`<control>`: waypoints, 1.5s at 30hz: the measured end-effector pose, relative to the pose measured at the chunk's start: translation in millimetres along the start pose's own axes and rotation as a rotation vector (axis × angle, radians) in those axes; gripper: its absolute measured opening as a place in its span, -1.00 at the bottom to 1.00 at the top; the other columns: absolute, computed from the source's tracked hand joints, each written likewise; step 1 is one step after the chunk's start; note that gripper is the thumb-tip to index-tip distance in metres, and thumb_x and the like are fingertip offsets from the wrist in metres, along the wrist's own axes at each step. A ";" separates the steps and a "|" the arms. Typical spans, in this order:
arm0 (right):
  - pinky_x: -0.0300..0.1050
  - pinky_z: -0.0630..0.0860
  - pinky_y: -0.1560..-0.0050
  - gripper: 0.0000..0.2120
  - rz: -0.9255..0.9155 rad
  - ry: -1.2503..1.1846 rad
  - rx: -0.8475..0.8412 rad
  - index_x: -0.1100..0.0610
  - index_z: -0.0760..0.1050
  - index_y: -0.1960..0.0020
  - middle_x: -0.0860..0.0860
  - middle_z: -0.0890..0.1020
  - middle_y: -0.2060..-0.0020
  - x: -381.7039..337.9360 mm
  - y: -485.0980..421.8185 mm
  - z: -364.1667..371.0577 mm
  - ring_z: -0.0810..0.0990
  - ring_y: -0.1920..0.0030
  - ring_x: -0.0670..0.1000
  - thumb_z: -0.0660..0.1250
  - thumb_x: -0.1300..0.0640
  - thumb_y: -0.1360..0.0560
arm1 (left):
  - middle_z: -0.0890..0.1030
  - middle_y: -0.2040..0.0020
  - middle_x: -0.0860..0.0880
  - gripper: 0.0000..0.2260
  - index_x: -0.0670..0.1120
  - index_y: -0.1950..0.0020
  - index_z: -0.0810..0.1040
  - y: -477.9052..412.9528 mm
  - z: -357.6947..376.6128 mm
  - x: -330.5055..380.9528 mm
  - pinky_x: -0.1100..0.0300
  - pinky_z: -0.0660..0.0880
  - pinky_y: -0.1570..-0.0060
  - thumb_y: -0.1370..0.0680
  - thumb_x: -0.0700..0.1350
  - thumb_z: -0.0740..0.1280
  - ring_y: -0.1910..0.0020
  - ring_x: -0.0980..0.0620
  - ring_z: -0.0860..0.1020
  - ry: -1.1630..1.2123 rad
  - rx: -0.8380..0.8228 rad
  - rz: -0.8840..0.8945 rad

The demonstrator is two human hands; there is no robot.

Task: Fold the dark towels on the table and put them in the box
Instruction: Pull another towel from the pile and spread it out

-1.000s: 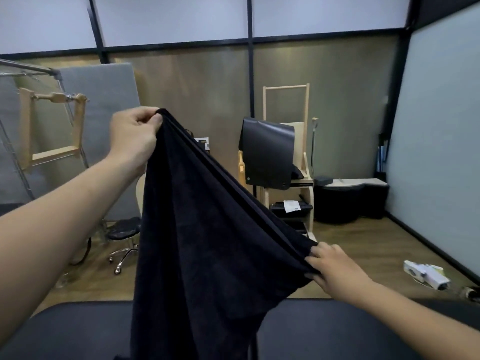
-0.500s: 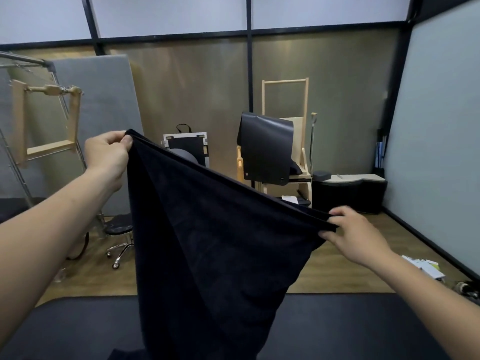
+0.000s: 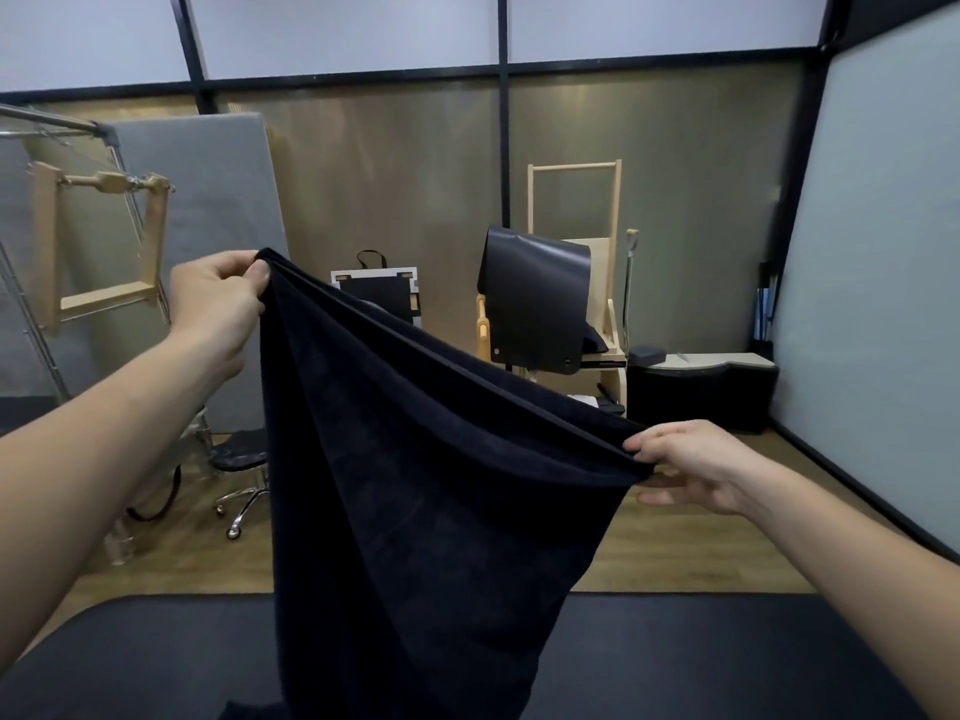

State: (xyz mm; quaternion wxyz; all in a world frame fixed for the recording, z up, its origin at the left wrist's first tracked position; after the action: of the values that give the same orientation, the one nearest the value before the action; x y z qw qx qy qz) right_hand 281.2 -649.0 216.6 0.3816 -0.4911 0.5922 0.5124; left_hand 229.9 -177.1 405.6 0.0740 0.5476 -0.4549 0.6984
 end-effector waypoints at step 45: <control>-0.04 0.68 0.10 -0.81 -0.162 0.808 -0.380 0.09 0.67 0.14 0.04 0.71 0.21 25.9 57.0 49.0 0.73 0.18 0.11 0.30 0.18 -0.57 | 0.56 0.23 0.06 -0.87 -0.09 -0.08 0.63 -8.4 5.5 13.9 0.33 0.42 0.31 -0.63 -0.21 0.30 0.33 0.18 0.46 -0.012 -0.018 0.077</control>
State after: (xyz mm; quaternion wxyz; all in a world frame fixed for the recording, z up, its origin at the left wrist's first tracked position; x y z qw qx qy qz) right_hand 217.5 -606.2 196.1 0.0618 -0.7578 0.5487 0.3475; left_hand 233.4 -181.7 421.8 0.0491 0.5329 -0.4823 0.6935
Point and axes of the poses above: each hand's wrist, its own y-axis away from the middle knuckle, its own z-axis out of the palm, x = y × z, the point moved 8 cm from there along -y, towards the middle knuckle
